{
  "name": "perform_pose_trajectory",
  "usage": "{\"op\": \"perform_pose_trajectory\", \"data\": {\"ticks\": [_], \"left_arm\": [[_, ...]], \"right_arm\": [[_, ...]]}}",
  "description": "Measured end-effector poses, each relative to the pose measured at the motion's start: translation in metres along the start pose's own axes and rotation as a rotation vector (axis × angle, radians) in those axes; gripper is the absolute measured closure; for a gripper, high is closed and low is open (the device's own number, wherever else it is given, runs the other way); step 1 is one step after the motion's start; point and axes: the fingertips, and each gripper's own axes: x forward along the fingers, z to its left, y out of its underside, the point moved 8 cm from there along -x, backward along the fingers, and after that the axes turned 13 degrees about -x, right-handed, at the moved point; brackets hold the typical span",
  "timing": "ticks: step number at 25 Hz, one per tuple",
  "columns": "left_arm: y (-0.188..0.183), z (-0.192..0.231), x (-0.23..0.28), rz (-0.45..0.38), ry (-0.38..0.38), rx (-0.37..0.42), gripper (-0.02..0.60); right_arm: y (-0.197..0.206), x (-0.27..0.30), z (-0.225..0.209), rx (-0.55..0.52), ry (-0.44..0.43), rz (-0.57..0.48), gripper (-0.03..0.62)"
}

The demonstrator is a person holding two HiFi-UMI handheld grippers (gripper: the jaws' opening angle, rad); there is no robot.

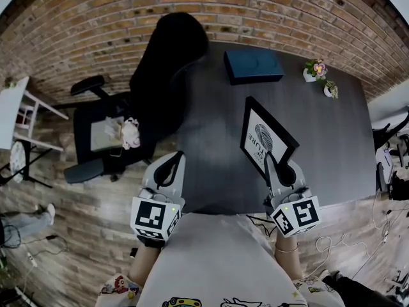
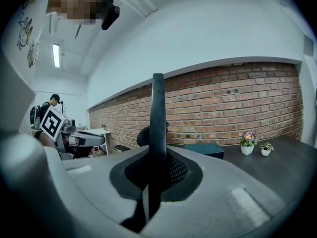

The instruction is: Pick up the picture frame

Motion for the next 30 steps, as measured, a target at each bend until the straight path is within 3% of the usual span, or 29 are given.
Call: {"op": "perform_pose_trajectory", "data": {"ticks": [30], "left_arm": [[0.0019,-0.0006,-0.0057,-0.007,-0.022,0.003,0.569]], "right_arm": [[0.0031,0.0001,0.0044,0.0,-0.017,0.013,0.58]]}}
